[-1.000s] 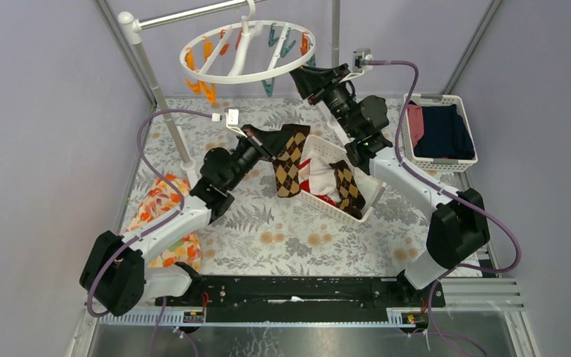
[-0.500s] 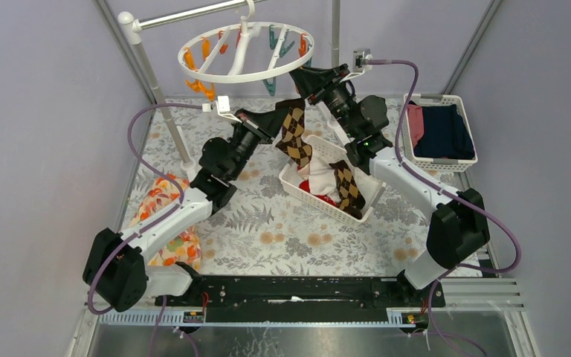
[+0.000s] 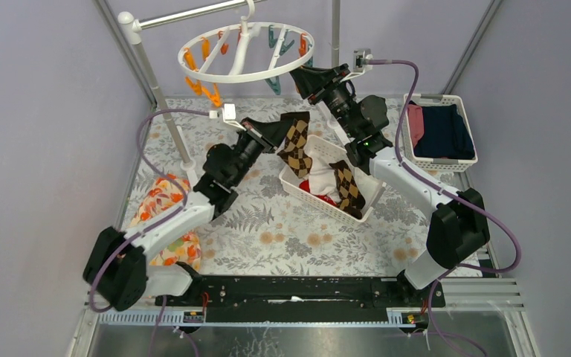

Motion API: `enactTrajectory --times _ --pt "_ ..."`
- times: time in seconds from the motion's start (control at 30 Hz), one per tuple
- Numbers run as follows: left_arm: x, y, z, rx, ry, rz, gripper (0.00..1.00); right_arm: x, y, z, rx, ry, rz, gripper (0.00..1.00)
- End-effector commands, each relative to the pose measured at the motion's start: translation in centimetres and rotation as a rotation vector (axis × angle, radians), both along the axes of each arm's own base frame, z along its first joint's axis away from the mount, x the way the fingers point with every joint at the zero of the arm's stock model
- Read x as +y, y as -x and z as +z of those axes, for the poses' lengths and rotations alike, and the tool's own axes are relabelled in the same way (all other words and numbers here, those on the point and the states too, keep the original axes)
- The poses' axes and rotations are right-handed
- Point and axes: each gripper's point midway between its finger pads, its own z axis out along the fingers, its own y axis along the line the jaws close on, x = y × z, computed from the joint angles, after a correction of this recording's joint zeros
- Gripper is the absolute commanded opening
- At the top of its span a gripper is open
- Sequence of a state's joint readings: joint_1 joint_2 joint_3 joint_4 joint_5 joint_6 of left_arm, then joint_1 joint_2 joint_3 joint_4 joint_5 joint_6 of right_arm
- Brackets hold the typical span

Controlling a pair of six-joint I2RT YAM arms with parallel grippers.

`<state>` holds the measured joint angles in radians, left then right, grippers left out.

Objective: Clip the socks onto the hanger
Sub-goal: Clamp the sock onto the hanger.

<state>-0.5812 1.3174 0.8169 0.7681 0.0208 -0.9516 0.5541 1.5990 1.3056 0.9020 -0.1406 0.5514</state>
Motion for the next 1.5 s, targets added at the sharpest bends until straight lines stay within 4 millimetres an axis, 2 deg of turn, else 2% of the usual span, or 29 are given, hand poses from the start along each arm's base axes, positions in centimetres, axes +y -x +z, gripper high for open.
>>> enactTrajectory --times 0.0,0.23,0.4,0.83,0.97,1.1,1.2,1.33,1.47 --pt "3.0 1.3 3.3 -0.086 -0.103 0.264 0.0 -1.1 0.6 3.1 -0.05 -0.052 -0.022 0.26" --pt "3.5 1.1 2.1 -0.026 -0.285 0.421 0.0 -1.2 0.5 3.0 -0.044 -0.056 -0.03 0.26" --pt "3.9 1.0 2.1 -0.019 -0.353 0.531 0.0 -1.2 0.4 3.0 -0.043 -0.058 -0.031 0.26" --pt "2.3 0.6 3.4 -0.073 -0.339 0.553 0.0 -1.3 0.2 2.8 -0.03 -0.063 -0.041 0.26" --pt "1.6 1.2 3.9 -0.177 -0.389 0.562 0.0 -1.4 0.1 2.6 -0.024 -0.064 -0.046 0.26" --pt "-1.2 3.1 4.9 -0.41 -0.471 0.361 0.0 -1.3 0.0 2.4 -0.02 -0.062 -0.045 0.26" --pt "-1.7 3.6 5.1 -0.492 -0.483 0.163 0.0 -1.4 0.1 2.3 -0.02 -0.062 -0.046 0.26" --pt "-1.5 4.3 3.3 -0.524 -0.396 -0.093 0.0 -1.3 0.2 2.4 -0.027 -0.054 -0.042 0.26" --pt "-1.5 7.0 2.1 -0.601 -0.229 -0.35 0.0 -1.1 0.2 2.5 -0.027 -0.053 -0.034 0.26"
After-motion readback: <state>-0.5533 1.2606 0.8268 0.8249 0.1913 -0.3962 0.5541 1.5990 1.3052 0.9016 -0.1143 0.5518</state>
